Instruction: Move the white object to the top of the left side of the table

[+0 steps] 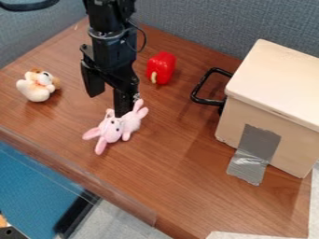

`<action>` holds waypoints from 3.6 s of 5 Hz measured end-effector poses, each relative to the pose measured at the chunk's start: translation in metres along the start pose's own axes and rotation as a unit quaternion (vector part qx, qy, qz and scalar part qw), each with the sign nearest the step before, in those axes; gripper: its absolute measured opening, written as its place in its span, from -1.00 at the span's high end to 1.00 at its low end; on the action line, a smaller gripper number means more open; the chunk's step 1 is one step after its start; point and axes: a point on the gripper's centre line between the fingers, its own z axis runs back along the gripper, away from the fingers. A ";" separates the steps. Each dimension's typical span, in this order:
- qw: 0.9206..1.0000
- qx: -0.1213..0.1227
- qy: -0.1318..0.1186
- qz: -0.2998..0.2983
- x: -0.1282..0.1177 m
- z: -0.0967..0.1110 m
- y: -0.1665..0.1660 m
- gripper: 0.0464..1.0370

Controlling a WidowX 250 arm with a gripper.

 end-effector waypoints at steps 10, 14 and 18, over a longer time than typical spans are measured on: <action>0.973 0.022 0.012 0.229 -0.067 -0.053 0.147 -0.31; 0.969 0.031 -0.060 0.238 0.004 0.019 0.172 0.67; 0.972 0.041 -0.003 0.233 0.083 -0.034 0.203 0.55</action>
